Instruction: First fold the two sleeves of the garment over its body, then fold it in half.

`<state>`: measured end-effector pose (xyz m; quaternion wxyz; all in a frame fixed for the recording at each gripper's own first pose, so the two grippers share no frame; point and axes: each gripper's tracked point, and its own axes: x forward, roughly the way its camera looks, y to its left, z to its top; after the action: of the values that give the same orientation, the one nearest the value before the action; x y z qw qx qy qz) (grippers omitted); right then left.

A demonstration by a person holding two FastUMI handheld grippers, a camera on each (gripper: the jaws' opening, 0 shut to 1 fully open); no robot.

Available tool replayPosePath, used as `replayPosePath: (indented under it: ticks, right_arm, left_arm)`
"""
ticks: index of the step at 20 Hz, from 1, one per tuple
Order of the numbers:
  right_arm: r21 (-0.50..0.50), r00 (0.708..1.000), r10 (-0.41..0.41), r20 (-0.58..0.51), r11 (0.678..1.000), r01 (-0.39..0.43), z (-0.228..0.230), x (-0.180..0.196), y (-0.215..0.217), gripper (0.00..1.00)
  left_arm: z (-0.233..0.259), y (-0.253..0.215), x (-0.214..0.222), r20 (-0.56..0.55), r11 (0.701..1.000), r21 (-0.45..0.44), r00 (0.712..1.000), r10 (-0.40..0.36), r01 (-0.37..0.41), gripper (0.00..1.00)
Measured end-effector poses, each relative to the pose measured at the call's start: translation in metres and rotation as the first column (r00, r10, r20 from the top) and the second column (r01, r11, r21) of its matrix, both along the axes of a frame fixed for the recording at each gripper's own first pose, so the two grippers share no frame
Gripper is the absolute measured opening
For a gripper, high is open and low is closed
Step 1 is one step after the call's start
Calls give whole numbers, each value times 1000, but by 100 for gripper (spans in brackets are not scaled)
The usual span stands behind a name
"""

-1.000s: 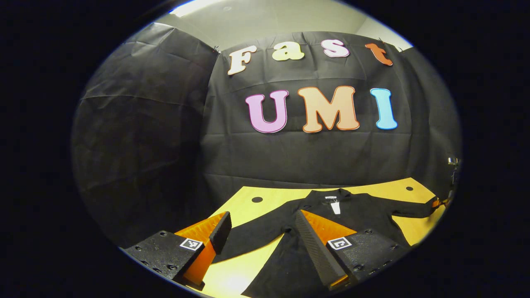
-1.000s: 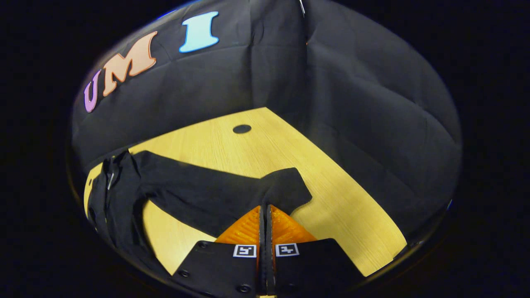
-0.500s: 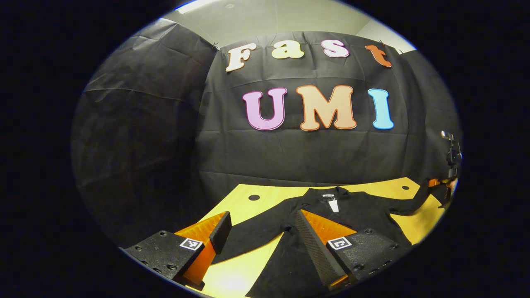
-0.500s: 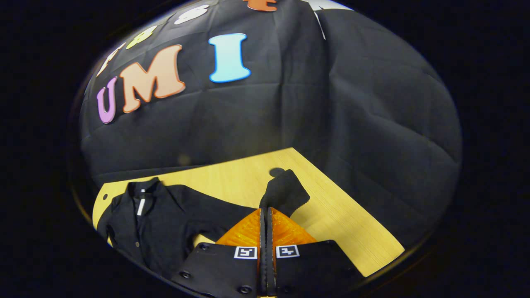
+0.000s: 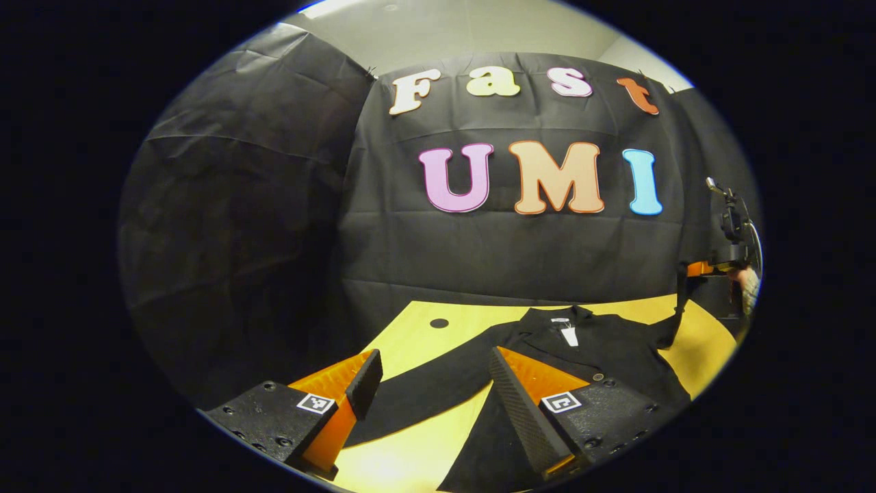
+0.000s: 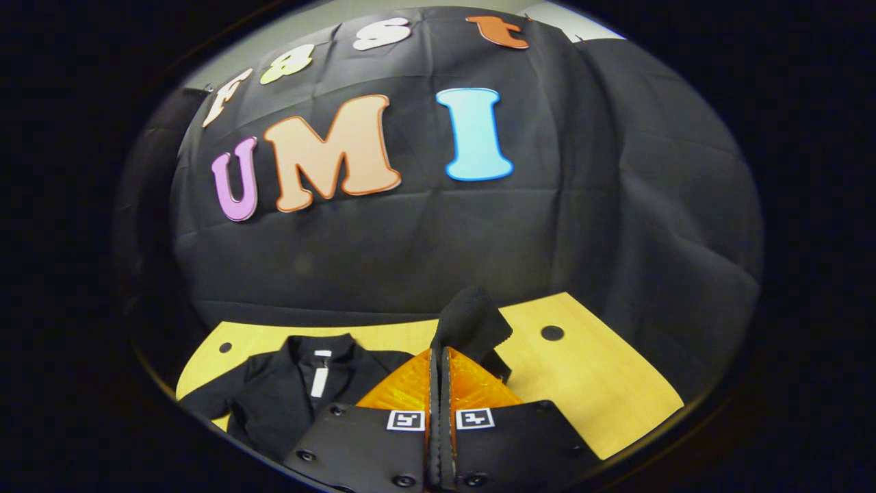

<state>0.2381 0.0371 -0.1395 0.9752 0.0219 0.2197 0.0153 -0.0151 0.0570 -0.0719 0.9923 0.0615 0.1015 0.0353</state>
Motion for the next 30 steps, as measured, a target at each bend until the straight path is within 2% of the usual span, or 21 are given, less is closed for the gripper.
replayPosePath:
  ticks: [4, 8, 12, 17, 20, 23, 26, 30]
  right_arm:
    - [8, 994, 104, 23, 995, -104, 8, 6, 69, 2]
    - [-29, 974, 221, 40, 975, -220, 13, 11, 140, 2]
    - [-3, 949, 313, 33, 950, -313, 5, 14, 203, 3]
    - [-70, 899, 438, -11, 896, -438, -29, 13, 272, 2]
    - [-102, 865, 498, -65, 859, -502, -65, 11, 302, 2]
    - [-130, 845, 520, -126, 836, -533, -107, 17, 320, 2]
    - [-132, 827, 531, -184, 821, -556, -143, 14, 332, 2]
    - [-115, 806, 544, -234, 808, -578, -179, 16, 337, 2]
  left_arm:
    - [-7, 12, -5, -16, 999, -20, 999, 29, -30, 94]
    - [-8, 19, -9, -26, 998, -29, 999, 48, -49, 94]
    - [-7, 25, -11, -23, 997, -36, 998, 62, -62, 94]
    - [-14, 31, -17, -50, 991, -75, 993, 111, -115, 94]
    - [-11, 35, -19, -41, 988, -70, 990, 135, -137, 94]
    - [-10, 40, -22, -41, 987, -43, 988, 151, -153, 94]
    - [-16, 45, -27, -58, 985, -41, 984, 167, -170, 94]
    - [-37, 46, -36, -123, 974, -97, 974, 192, -205, 94]
